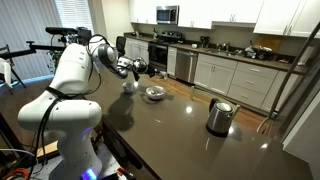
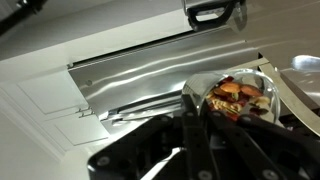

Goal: Pour the things in the glass into the bowl

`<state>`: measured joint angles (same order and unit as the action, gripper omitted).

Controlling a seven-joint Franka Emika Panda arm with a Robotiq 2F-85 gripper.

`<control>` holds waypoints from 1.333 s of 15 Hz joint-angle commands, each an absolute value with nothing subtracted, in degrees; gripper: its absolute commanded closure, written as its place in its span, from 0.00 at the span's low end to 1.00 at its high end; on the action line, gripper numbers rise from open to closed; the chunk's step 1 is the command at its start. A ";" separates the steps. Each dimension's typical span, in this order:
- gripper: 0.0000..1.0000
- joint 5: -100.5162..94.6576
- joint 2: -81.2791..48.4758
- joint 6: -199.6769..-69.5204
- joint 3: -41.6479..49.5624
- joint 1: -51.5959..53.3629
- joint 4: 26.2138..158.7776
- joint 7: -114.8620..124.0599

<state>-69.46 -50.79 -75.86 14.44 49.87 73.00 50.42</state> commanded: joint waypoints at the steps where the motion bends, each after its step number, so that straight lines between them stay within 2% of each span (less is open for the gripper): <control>1: 0.96 -70.37 -49.55 -74.09 15.31 50.88 74.55 51.21; 20: 0.96 -70.59 -50.08 -70.84 16.19 52.68 75.02 51.76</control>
